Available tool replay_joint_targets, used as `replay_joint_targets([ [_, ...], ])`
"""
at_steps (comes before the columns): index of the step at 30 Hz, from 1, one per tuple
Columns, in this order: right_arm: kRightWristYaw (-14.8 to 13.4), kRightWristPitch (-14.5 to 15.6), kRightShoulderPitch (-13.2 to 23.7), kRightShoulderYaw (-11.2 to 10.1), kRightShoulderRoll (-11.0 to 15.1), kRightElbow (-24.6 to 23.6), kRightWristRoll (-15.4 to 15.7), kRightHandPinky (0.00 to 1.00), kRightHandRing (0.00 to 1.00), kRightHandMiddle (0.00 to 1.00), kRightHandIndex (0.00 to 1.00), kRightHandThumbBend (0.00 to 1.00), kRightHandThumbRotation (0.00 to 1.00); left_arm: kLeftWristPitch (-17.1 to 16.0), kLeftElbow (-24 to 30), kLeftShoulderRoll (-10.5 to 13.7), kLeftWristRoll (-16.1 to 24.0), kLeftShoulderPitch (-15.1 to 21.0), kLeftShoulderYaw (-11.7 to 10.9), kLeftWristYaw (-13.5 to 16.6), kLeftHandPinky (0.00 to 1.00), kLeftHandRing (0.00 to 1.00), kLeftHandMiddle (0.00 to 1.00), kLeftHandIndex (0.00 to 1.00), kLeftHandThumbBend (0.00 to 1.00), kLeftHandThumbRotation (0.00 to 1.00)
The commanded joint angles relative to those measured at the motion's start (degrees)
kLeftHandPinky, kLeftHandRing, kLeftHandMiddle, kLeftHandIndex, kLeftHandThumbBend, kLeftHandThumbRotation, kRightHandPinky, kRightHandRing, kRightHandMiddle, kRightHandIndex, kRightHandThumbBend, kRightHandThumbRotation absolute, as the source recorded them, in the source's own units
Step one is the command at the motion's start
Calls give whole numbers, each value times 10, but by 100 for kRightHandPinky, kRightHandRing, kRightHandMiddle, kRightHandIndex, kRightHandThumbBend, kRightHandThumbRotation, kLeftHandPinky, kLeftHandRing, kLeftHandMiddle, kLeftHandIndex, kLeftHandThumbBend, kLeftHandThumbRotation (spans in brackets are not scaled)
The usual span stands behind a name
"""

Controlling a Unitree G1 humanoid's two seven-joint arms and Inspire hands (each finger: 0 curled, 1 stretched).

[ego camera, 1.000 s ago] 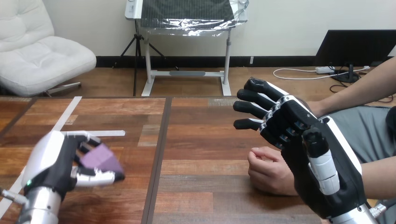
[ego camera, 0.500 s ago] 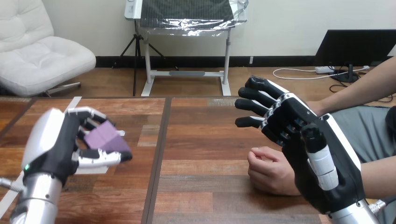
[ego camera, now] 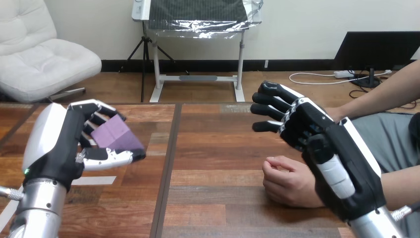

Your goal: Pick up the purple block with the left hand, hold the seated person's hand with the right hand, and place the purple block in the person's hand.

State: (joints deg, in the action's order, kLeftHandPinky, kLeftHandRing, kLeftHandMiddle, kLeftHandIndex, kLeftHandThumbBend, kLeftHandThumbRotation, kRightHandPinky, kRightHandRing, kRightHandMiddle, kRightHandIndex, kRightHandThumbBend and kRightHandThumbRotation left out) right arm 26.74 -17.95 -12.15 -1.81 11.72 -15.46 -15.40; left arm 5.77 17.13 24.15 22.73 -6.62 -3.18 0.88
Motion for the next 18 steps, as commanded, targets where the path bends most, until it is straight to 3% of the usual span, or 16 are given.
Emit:
replay_joint_targets([
  [1, -19, -21, 54, -26, 20, 24, 33, 75, 83, 84, 85, 95, 84, -20, 45, -9, -12, 13, -18, 4, 29, 35, 41, 45, 62, 0],
  [6, -22, -29, 71, -38, 30, 46, 51, 80, 84, 84, 84, 95, 84, -31, 57, -16, -29, 7, -24, 1, 30, 36, 41, 44, 61, 0],
  [18, -11, -71, 119, -64, 85, 122, 77, 80, 86, 86, 83, 93, 83, -31, 100, -35, -47, -7, -34, -2, 29, 34, 40, 43, 59, 0],
])
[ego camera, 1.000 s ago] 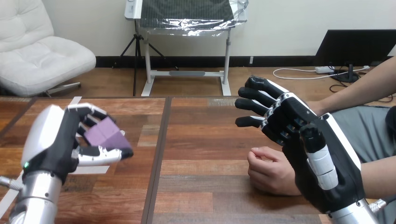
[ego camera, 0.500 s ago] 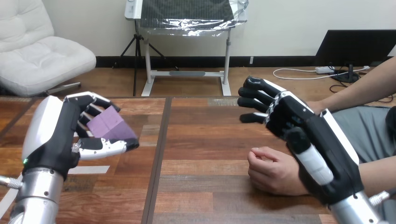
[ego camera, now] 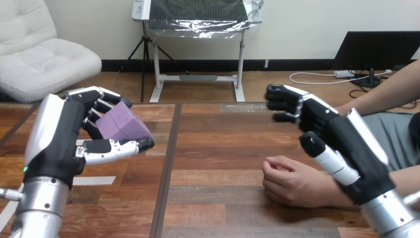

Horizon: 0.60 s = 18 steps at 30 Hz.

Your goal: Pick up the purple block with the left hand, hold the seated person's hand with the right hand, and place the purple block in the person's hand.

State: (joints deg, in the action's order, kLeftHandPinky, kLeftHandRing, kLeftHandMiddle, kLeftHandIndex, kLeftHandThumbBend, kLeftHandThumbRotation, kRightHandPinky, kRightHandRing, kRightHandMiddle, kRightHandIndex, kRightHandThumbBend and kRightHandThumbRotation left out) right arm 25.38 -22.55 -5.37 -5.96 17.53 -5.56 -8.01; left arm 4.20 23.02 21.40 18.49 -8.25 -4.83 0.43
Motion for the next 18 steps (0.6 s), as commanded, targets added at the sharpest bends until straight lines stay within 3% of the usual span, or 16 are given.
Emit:
replay_joint_targets([
  [1, 3, -29, 55, -25, 35, 31, 8, 80, 86, 87, 84, 92, 83, -15, 44, -8, -5, 7, -19, 3, 28, 34, 39, 43, 59, 0],
  [9, 16, -47, 80, -36, 75, 81, 13, 81, 88, 88, 85, 92, 78, -23, 54, -16, -4, -2, -25, 7, 25, 31, 38, 42, 59, 0],
  [18, 16, -76, 100, -42, 131, 128, 58, 79, 87, 89, 88, 91, 78, -30, 56, -25, -2, -10, -32, 8, 23, 30, 37, 41, 59, 0],
])
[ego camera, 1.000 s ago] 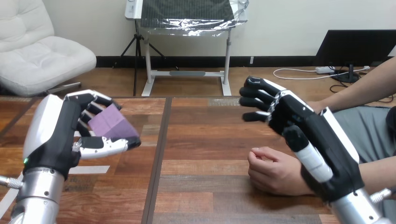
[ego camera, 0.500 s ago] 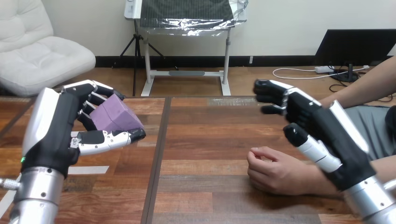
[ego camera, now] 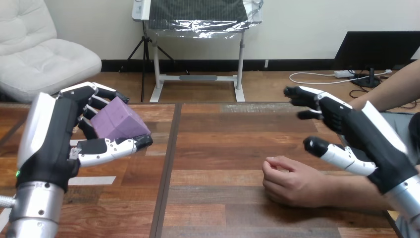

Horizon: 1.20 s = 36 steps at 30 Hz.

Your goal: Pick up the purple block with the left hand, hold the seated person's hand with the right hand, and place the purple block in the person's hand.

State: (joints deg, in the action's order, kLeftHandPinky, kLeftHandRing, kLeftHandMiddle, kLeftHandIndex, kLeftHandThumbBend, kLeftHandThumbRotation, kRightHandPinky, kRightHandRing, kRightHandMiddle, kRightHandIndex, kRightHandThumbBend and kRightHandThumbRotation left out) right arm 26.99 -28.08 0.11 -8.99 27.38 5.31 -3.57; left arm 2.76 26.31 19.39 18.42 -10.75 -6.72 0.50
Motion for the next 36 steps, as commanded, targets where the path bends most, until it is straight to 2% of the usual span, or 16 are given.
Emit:
replay_joint_targets([
  [1, -1, -14, 46, -13, 39, 20, 20, 79, 87, 89, 88, 91, 78, -18, 22, -6, -3, 14, -15, 7, 23, 30, 37, 41, 59, 0],
  [6, 0, -1, 48, -13, 61, 23, 36, 74, 84, 89, 89, 93, 77, -20, 20, -7, -5, 12, -17, 6, 23, 29, 37, 41, 59, 0],
  [16, 9, -8, 58, -6, 102, 48, 64, 72, 85, 90, 90, 91, 73, -22, 18, -7, -5, 9, -19, 3, 24, 30, 37, 42, 59, 0],
  [24, 3, -7, 62, -2, 122, 61, 97, 73, 85, 89, 90, 89, 70, -28, 11, -7, -9, 11, -20, 3, 23, 30, 37, 42, 59, 0],
  [36, -6, -19, 75, 5, 142, 107, 140, 73, 85, 90, 90, 85, 62, -35, 6, -7, -7, 11, -22, 2, 23, 30, 38, 42, 60, 0],
])
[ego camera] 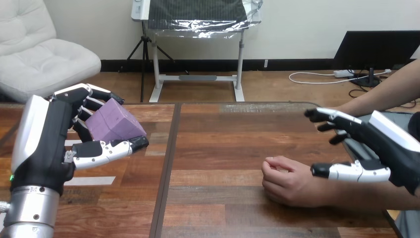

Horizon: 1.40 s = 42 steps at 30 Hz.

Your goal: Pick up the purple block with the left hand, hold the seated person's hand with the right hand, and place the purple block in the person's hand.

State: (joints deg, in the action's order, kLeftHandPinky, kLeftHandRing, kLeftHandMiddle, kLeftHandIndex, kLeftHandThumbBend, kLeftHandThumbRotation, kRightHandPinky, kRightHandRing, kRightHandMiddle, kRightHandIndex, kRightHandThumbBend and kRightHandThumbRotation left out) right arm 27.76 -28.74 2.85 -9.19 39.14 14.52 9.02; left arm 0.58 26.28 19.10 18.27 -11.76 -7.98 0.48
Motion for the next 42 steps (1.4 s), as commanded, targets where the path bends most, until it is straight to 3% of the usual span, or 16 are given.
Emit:
replay_joint_targets([
  [1, -16, -12, 49, 8, 27, 19, 21, 73, 85, 90, 90, 85, 61, -12, 6, -4, -6, 21, -9, 2, 23, 30, 38, 42, 60, 0],
  [15, -28, -12, 62, 22, 44, 67, 66, 74, 86, 90, 90, 84, 54, -12, 5, -5, -8, 20, -8, -1, 24, 30, 38, 42, 60, 0],
  [25, -52, -17, 71, 38, 56, 100, 99, 74, 86, 90, 89, 87, 51, -5, 7, -6, -4, 20, -8, -1, 24, 30, 37, 42, 60, 0],
  [30, -66, -26, 77, 46, 60, 116, 117, 78, 87, 91, 90, 87, 51, -8, 4, -6, -5, 20, -8, 0, 24, 30, 38, 42, 60, 0],
  [37, -62, -6, 83, 60, 69, 120, 137, 87, 91, 93, 91, 89, 50, -8, 5, -7, -9, 19, -7, -3, 24, 30, 38, 42, 59, 0],
  [42, -64, -9, 89, 68, 73, 131, 149, 92, 92, 94, 92, 91, 49, -10, 4, -8, -15, 18, -8, -6, 24, 31, 38, 42, 58, 0],
])
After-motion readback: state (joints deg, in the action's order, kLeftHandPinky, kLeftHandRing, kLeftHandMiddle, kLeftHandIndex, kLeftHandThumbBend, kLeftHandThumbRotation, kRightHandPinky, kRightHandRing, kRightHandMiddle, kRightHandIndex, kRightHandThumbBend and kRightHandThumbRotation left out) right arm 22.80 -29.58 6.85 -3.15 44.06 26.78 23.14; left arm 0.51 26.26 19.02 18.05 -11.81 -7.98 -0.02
